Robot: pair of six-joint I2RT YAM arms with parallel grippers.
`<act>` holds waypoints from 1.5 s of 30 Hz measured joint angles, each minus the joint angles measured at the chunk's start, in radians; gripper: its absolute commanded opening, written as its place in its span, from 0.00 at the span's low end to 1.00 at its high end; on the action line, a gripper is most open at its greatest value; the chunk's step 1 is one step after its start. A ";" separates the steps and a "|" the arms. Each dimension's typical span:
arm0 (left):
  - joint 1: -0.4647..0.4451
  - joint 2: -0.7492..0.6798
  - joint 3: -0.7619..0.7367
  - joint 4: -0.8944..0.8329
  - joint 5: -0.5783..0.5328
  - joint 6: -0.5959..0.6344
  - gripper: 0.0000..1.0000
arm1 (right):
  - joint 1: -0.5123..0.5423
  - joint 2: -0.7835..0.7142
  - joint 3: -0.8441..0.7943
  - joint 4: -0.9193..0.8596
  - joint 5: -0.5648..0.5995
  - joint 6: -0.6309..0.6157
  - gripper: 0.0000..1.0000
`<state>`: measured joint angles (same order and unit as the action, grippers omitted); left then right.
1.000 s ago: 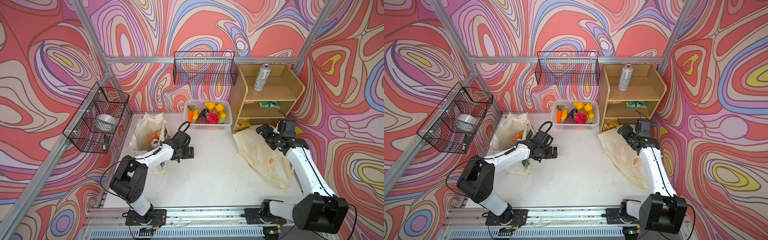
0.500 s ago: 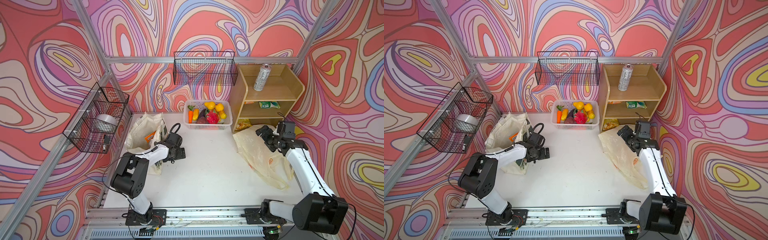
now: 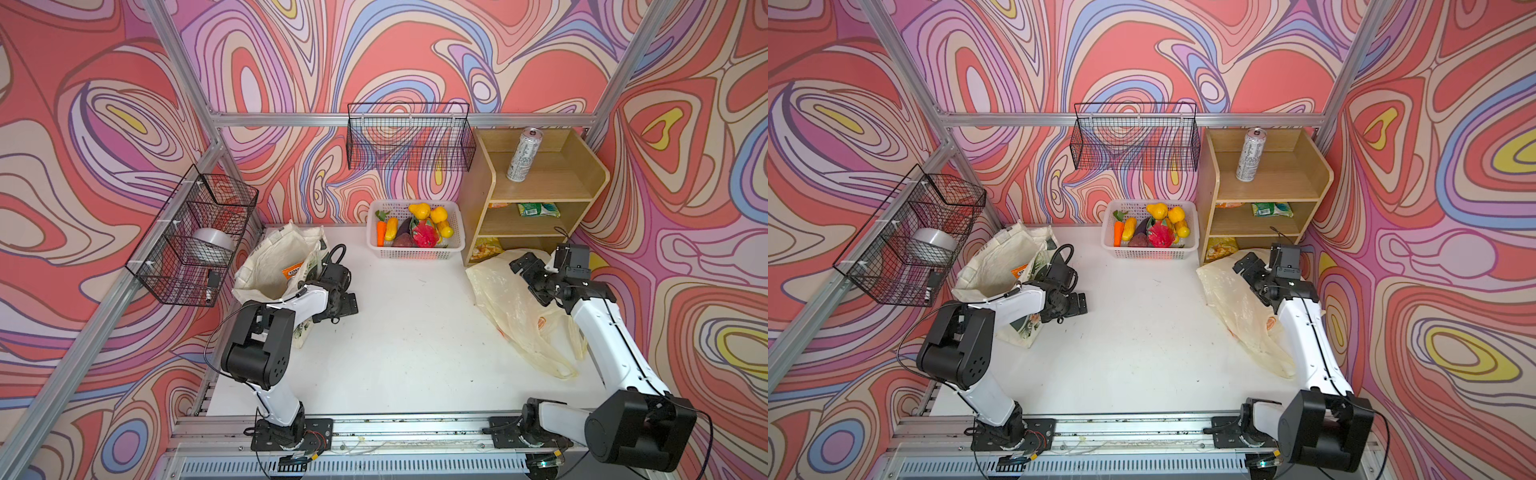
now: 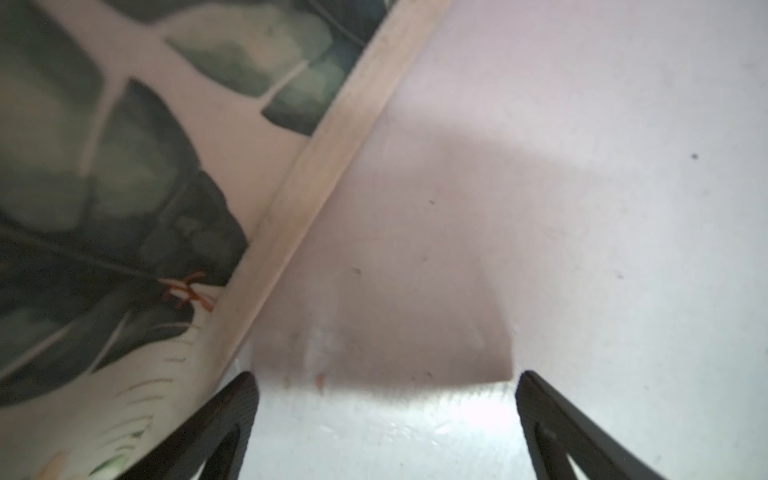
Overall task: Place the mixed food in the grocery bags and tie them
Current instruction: 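Grasp the cream plastic bag with the right gripper and lift it while left approaches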
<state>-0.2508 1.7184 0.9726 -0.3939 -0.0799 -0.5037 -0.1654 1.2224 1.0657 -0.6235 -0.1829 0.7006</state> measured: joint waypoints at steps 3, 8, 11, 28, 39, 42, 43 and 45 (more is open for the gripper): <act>0.018 0.000 0.001 0.000 0.013 0.020 1.00 | 0.000 -0.018 -0.008 -0.018 0.015 -0.003 0.98; 0.014 -0.038 0.001 0.003 0.151 0.024 1.00 | -0.010 -0.039 -0.035 -0.071 0.119 0.001 0.98; -0.004 -0.077 0.002 0.006 0.233 0.013 1.00 | -0.040 -0.052 -0.069 -0.097 0.194 0.016 0.98; -0.213 -0.291 0.048 0.053 0.363 -0.115 1.00 | -0.078 0.090 -0.293 0.125 -0.096 -0.050 0.00; -0.212 -0.439 0.023 0.046 0.314 -0.133 1.00 | 0.010 -0.057 -0.290 0.229 -0.299 0.046 0.00; -0.213 -0.459 0.014 0.045 0.311 -0.140 1.00 | 0.156 -0.076 -0.277 0.261 -0.297 0.109 0.00; -0.212 -0.467 0.012 0.039 0.307 -0.142 1.00 | 0.220 -0.072 -0.268 0.278 -0.285 0.133 0.00; -0.212 -0.482 0.010 0.032 0.301 -0.145 1.00 | 0.335 -0.049 -0.240 0.307 -0.261 0.172 0.00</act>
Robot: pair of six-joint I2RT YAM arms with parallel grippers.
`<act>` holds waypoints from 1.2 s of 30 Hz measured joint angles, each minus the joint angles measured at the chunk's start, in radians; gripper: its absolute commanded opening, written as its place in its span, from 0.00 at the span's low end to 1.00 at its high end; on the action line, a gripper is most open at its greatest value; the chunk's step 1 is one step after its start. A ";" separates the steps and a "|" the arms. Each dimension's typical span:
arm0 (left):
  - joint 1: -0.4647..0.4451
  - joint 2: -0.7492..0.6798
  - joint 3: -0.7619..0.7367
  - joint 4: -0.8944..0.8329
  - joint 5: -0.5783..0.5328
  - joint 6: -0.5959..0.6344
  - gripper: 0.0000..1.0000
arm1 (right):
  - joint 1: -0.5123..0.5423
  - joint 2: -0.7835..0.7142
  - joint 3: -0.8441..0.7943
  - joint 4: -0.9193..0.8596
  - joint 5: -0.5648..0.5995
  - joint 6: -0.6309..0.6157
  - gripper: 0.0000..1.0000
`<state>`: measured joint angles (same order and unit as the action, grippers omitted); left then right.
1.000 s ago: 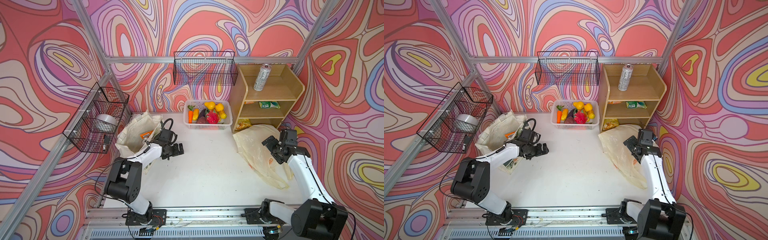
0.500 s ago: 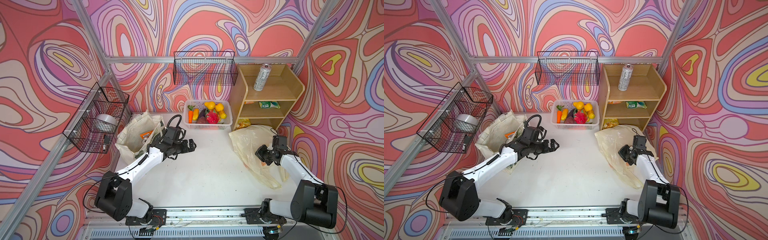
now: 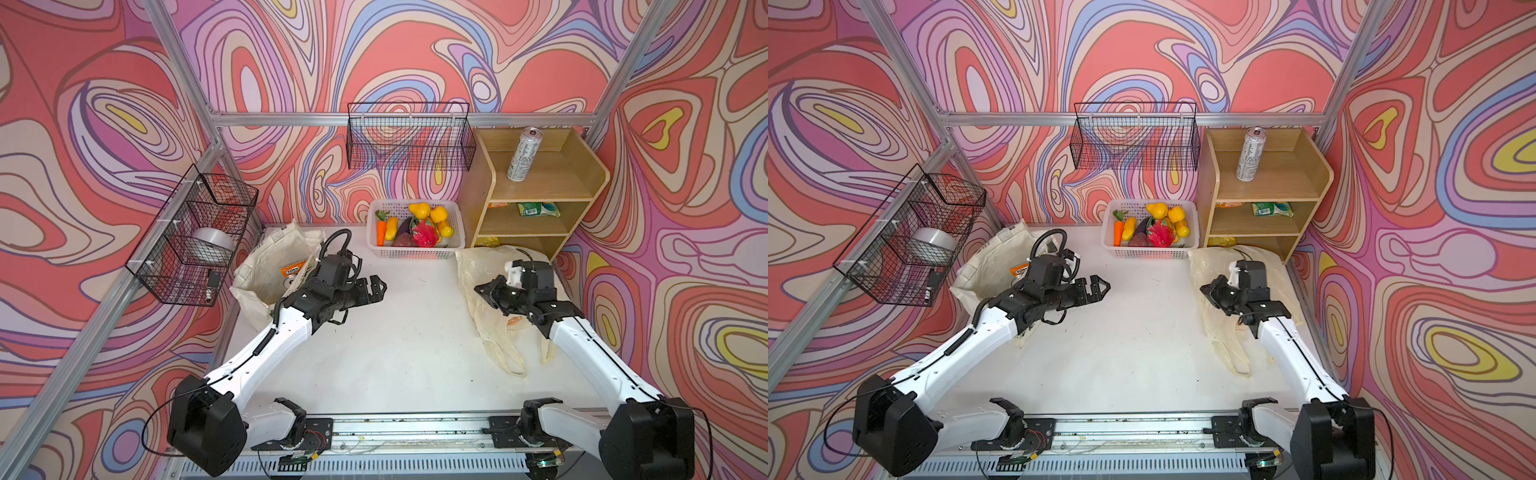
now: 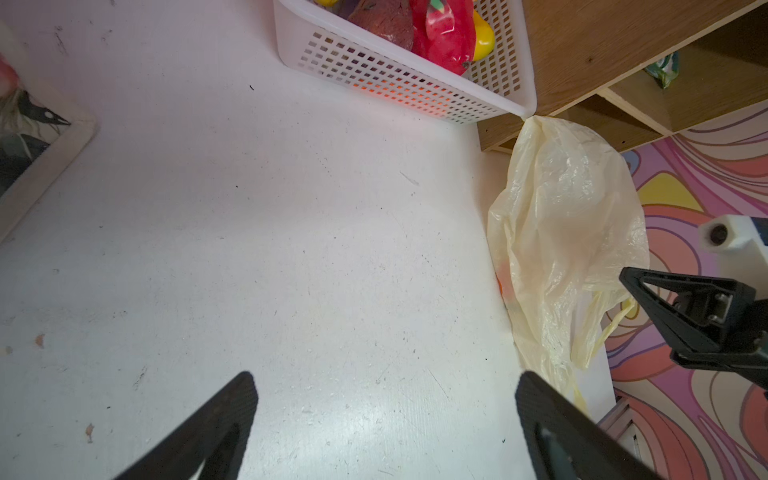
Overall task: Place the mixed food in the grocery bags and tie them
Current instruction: 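Grasp the cream plastic bag with the right gripper and lift it while left approaches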
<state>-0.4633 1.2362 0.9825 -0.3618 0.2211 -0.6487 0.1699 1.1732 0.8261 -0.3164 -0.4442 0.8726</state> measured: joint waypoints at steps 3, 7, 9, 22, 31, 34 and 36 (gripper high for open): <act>0.000 -0.028 -0.003 -0.008 -0.011 -0.003 1.00 | 0.138 0.093 0.089 0.038 0.028 0.031 0.00; 0.000 -0.057 -0.013 -0.014 -0.016 -0.003 1.00 | 0.194 0.186 0.184 0.049 0.087 0.030 0.53; -0.001 -0.068 -0.028 -0.014 -0.016 -0.007 1.00 | 0.191 0.184 0.192 0.019 0.147 0.014 0.70; -0.104 0.043 -0.086 0.043 0.007 -0.053 1.00 | -0.270 -0.046 0.018 -0.274 0.396 -0.092 0.99; -0.119 0.083 -0.070 0.058 0.014 -0.053 1.00 | -0.303 0.002 -0.148 -0.165 0.294 -0.157 0.97; -0.121 0.083 -0.070 0.060 0.014 -0.054 1.00 | -0.303 0.048 -0.194 -0.076 0.218 -0.176 0.86; -0.122 0.083 -0.070 0.060 0.013 -0.056 1.00 | -0.303 0.071 -0.222 -0.019 0.163 -0.188 0.65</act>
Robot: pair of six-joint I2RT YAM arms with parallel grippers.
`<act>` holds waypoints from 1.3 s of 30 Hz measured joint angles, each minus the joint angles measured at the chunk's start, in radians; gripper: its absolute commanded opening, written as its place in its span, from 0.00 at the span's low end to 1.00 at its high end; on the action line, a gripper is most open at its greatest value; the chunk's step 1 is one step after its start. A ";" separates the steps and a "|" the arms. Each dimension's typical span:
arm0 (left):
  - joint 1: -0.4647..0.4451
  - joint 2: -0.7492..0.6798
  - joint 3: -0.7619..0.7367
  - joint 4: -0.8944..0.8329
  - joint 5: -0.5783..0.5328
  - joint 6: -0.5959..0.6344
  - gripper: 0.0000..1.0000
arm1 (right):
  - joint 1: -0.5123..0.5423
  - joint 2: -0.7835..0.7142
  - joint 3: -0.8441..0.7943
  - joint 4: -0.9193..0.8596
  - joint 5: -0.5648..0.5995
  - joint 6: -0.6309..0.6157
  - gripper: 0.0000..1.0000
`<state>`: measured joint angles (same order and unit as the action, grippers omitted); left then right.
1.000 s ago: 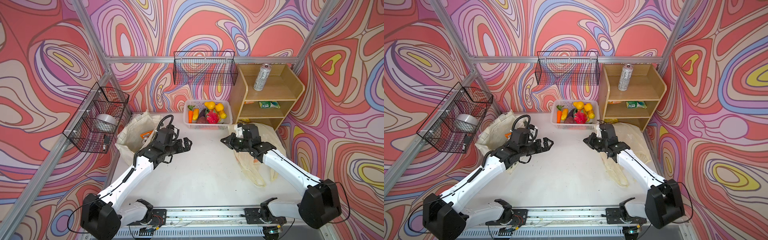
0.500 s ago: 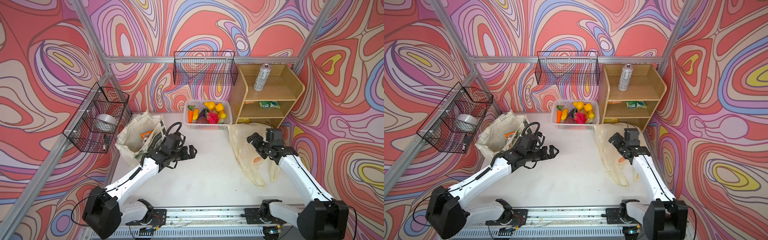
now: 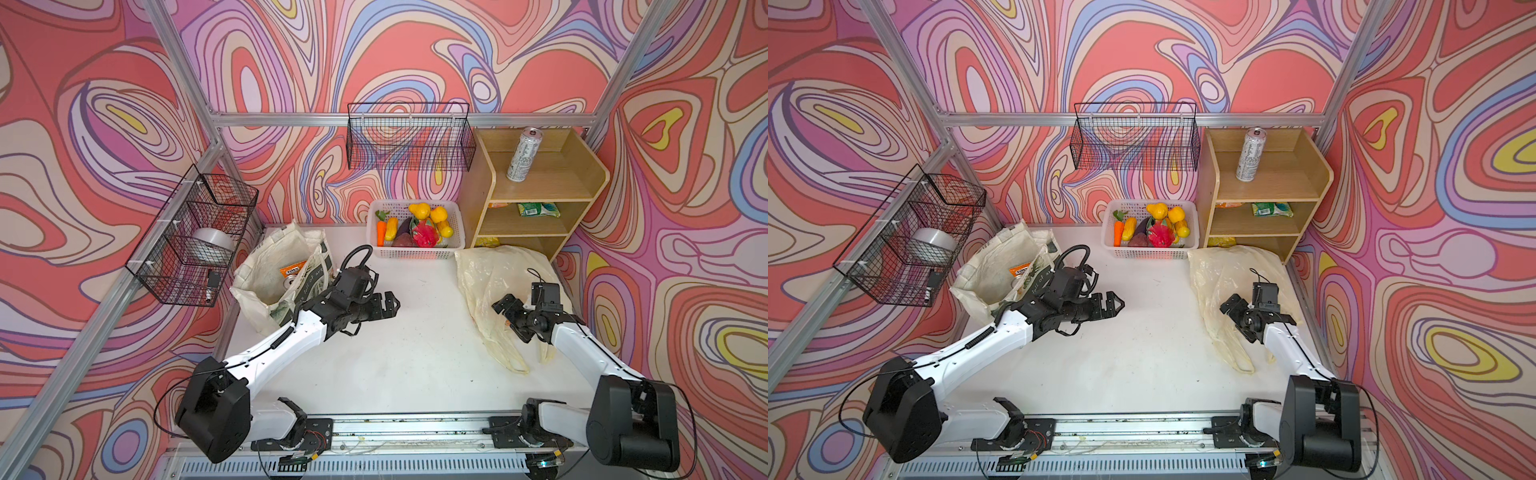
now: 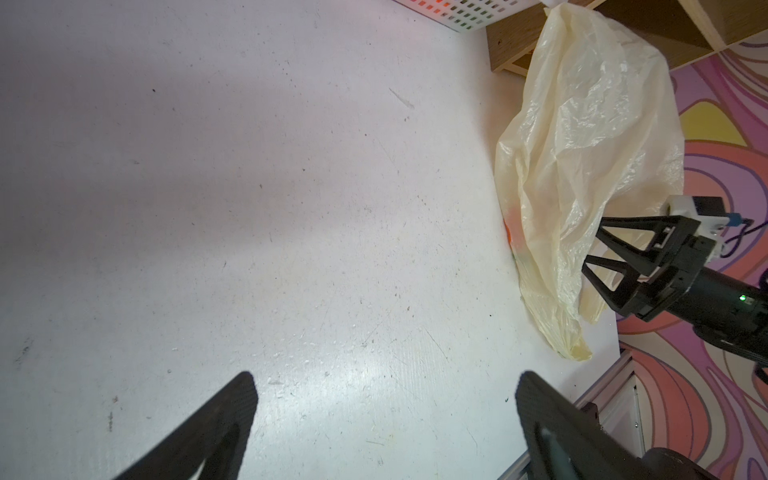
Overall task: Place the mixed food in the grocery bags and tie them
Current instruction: 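Grasp the cream plastic bag with the right gripper and lift it while left approaches, then carry the cream bag toward the left gripper while left grasps its edge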
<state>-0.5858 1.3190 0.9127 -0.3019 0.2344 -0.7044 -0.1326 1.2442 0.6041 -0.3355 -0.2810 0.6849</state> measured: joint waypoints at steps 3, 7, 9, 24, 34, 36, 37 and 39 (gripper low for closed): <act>-0.005 0.000 0.000 0.000 -0.001 -0.002 1.00 | 0.000 0.011 -0.031 0.082 -0.084 -0.011 0.20; -0.008 0.000 0.000 0.000 -0.005 -0.005 1.00 | 0.000 0.005 -0.038 0.150 -0.171 -0.018 0.00; -0.010 -0.001 0.000 0.000 -0.006 -0.007 1.00 | 0.000 -0.011 -0.037 0.161 -0.202 -0.019 0.00; -0.017 -0.055 0.000 0.006 -0.051 -0.007 1.00 | 0.030 -0.161 0.115 0.068 -0.268 -0.025 0.69; -0.255 0.269 0.236 0.076 -0.075 -0.027 1.00 | 0.029 -0.071 0.253 -0.101 -0.115 -0.012 0.74; -0.308 0.362 0.298 0.100 -0.082 -0.043 1.00 | 0.029 -0.028 0.325 -0.112 -0.087 -0.006 0.75; -0.330 0.401 0.324 0.109 -0.084 -0.049 1.00 | 0.028 -0.014 0.351 -0.115 -0.077 -0.003 0.75; -0.372 0.484 0.387 0.119 -0.090 -0.062 1.00 | 0.023 0.008 0.397 -0.121 -0.060 0.003 0.75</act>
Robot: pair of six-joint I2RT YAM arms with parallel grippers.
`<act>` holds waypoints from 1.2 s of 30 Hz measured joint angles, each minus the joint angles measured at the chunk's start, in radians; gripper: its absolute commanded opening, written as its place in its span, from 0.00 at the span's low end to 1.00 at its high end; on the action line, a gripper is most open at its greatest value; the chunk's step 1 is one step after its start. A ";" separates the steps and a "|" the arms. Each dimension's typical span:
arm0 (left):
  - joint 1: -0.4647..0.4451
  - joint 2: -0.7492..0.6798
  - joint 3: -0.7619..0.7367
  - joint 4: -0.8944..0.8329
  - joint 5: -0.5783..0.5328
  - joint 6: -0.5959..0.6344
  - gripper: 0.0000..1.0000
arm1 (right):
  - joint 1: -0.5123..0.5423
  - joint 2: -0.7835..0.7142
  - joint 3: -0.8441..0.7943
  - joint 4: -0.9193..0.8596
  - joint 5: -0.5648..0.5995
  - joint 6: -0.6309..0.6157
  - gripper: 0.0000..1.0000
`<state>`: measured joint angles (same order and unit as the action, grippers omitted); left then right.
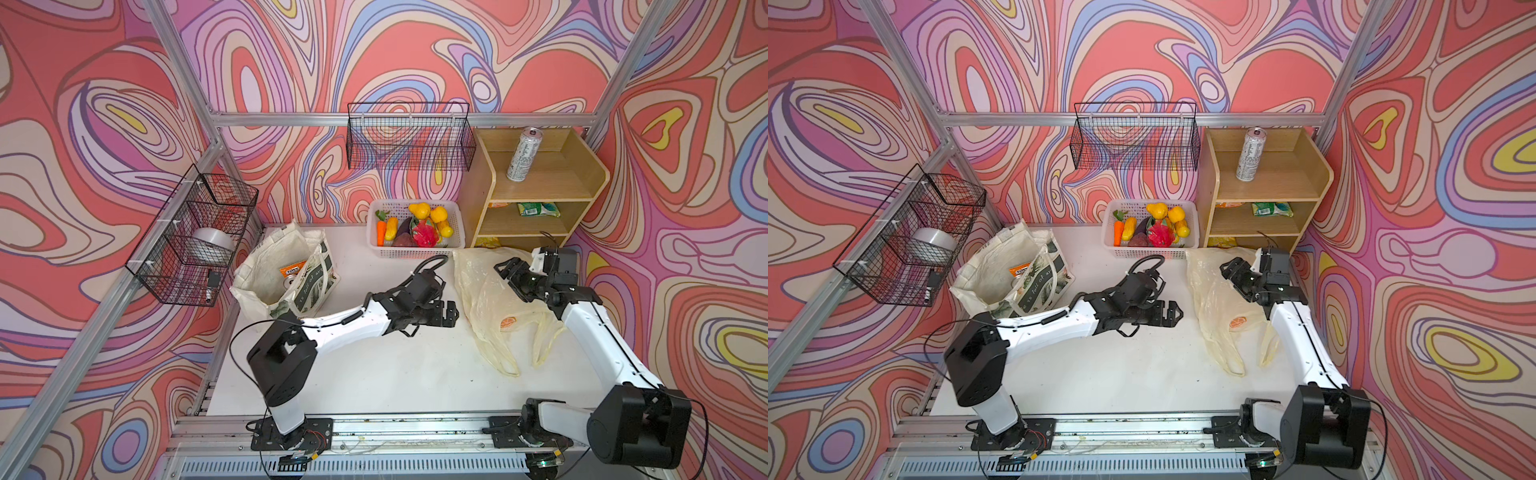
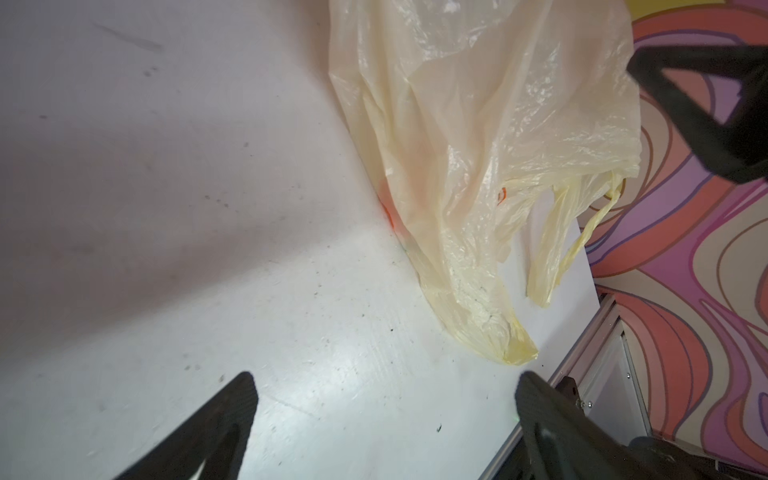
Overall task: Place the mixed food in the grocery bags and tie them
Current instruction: 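Carry the cream bag toward the left gripper while left grasps its edge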
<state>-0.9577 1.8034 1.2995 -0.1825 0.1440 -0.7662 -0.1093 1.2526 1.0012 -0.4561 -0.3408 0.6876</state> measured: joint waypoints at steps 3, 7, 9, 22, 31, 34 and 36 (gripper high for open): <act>-0.050 0.117 0.093 0.016 -0.006 -0.017 0.99 | -0.010 0.025 0.047 -0.002 0.013 0.013 0.74; -0.082 0.231 0.183 0.035 -0.002 -0.040 0.99 | -0.018 0.037 0.063 -0.002 0.016 0.026 0.74; -0.082 0.269 0.213 0.040 0.002 -0.051 0.98 | -0.021 0.037 0.063 -0.003 0.016 0.032 0.74; -0.080 0.416 0.312 0.132 0.069 -0.084 0.00 | -0.027 0.031 0.063 0.003 -0.041 0.033 0.73; -0.040 0.044 0.098 0.070 0.001 -0.004 0.00 | -0.027 0.020 0.082 0.135 -0.259 0.032 0.70; 0.032 -0.124 0.016 0.074 -0.018 0.006 0.00 | 0.002 0.032 0.126 0.174 -0.323 0.050 0.69; 0.087 -0.208 -0.042 0.074 -0.036 0.011 0.00 | 0.064 0.053 0.173 0.175 -0.335 0.043 0.68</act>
<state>-0.8707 1.5951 1.2579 -0.1085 0.1078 -0.7551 -0.0456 1.3052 1.1744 -0.2810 -0.6758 0.7303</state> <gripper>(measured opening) 0.047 0.686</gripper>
